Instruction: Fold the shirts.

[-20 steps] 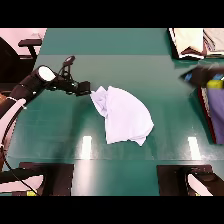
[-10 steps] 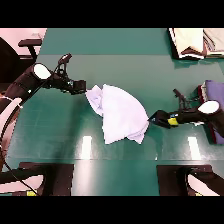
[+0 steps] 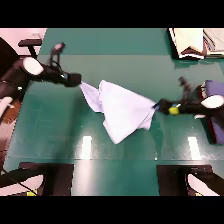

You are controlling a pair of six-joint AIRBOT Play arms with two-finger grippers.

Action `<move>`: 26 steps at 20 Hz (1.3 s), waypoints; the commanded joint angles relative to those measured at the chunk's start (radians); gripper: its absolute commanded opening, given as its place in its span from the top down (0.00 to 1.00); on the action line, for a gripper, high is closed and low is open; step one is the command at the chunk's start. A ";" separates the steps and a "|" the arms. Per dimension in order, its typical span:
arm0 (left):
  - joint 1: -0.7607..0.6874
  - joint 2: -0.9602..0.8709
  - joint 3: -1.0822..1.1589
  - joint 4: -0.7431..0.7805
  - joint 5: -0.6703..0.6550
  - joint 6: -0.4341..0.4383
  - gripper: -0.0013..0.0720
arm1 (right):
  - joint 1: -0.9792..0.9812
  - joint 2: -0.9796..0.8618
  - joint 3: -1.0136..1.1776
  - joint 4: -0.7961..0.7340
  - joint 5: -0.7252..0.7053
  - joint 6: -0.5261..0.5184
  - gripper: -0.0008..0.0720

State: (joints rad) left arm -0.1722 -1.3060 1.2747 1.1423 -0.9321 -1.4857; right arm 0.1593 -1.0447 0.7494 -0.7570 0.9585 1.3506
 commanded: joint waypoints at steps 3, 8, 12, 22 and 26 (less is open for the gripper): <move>0.027 0.180 0.250 0.087 0.011 0.002 0.95 | -0.229 0.179 0.355 -0.116 0.166 -0.005 0.97; 0.027 0.367 0.489 0.085 0.007 0.037 0.95 | -0.333 0.272 0.640 -0.137 0.278 -0.005 0.97; 0.027 0.470 0.622 0.086 -0.002 0.054 0.95 | -0.388 0.305 0.803 -0.136 0.350 -0.005 0.97; 0.027 0.435 0.747 0.221 -0.144 0.040 0.95 | -0.395 0.143 1.122 -0.136 0.599 0.128 0.97; 0.027 0.287 0.535 0.316 -0.229 -0.008 0.95 | -0.161 0.003 0.951 -0.277 0.589 0.238 0.97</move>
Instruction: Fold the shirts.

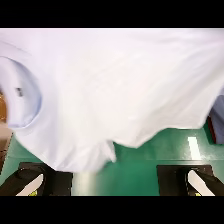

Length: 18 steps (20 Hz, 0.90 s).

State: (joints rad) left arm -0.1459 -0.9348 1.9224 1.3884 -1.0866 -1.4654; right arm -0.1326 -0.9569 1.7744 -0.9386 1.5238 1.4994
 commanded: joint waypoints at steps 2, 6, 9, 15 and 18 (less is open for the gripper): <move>0.000 -0.190 -0.243 0.067 -0.072 -0.032 0.95 | 0.283 -0.179 -0.190 -0.271 -0.011 0.101 0.97; 0.006 -0.439 -0.364 0.074 -0.008 -0.027 0.95 | 0.395 -0.418 -0.292 -0.317 -0.199 0.097 0.97; 0.031 -0.558 -0.364 0.072 0.106 -0.030 0.95 | 0.384 -0.590 -0.208 -0.276 -0.284 0.089 0.97; 0.129 -0.591 -0.360 -0.010 0.107 -0.075 0.20 | 0.327 -0.809 0.040 -0.063 -0.264 0.004 0.52; 0.192 -0.578 -0.349 -0.103 -0.094 -0.063 0.23 | 0.277 -0.827 0.098 0.092 -0.169 -0.058 0.48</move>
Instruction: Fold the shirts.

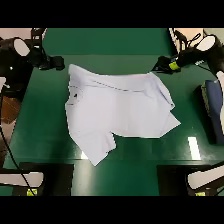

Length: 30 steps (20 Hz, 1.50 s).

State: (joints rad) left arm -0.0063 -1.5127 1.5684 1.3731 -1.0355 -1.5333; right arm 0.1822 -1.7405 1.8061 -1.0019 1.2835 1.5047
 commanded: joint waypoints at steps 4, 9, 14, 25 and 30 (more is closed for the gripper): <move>0.079 0.159 -0.207 -0.074 -0.245 0.027 0.23 | -0.087 0.082 -0.084 0.170 0.149 -0.105 0.48; 0.079 0.450 -0.737 -0.142 -0.166 0.013 0.23 | -0.108 0.318 -0.382 0.170 0.097 -0.127 0.48; 0.079 0.573 -1.047 -0.315 -0.090 0.019 0.23 | -0.107 0.473 -0.555 0.171 -0.029 -0.127 0.49; -0.034 0.574 -1.141 -0.462 0.071 0.092 0.58 | -0.107 0.517 -0.592 0.170 -0.030 -0.127 0.48; -0.052 0.583 -1.077 -0.449 0.047 0.090 0.95 | -0.205 0.517 -0.593 0.076 0.130 -0.123 0.49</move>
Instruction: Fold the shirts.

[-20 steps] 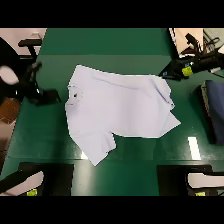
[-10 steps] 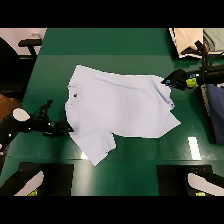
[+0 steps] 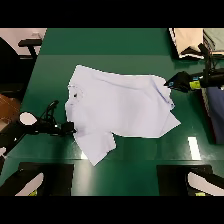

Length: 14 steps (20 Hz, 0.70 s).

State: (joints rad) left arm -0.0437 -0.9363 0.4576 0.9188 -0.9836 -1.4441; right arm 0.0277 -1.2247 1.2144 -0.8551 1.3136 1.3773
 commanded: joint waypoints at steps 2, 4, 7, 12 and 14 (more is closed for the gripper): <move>-0.015 0.006 0.087 0.010 -0.031 0.005 0.95 | -0.111 0.023 -0.054 -0.193 0.145 0.029 0.48; -0.015 0.006 0.120 0.008 -0.034 0.004 0.95 | -0.205 0.074 -0.191 -0.245 0.122 0.029 0.48; -0.015 0.006 0.132 0.009 -0.029 0.004 0.95 | -0.372 0.137 -0.422 -0.236 0.044 0.029 0.36; -0.015 0.006 0.132 0.008 -0.027 0.004 0.95 | -0.528 0.096 -0.649 -0.132 -0.059 -0.042 0.39; -0.015 0.006 0.132 0.006 -0.024 0.004 0.95 | -0.515 0.047 -0.669 -0.032 -0.111 -0.081 0.40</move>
State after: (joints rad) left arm -0.0582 -0.9306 0.5869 0.9272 -1.0115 -1.4395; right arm -0.4545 -1.1374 0.6197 -0.9985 1.2797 1.3548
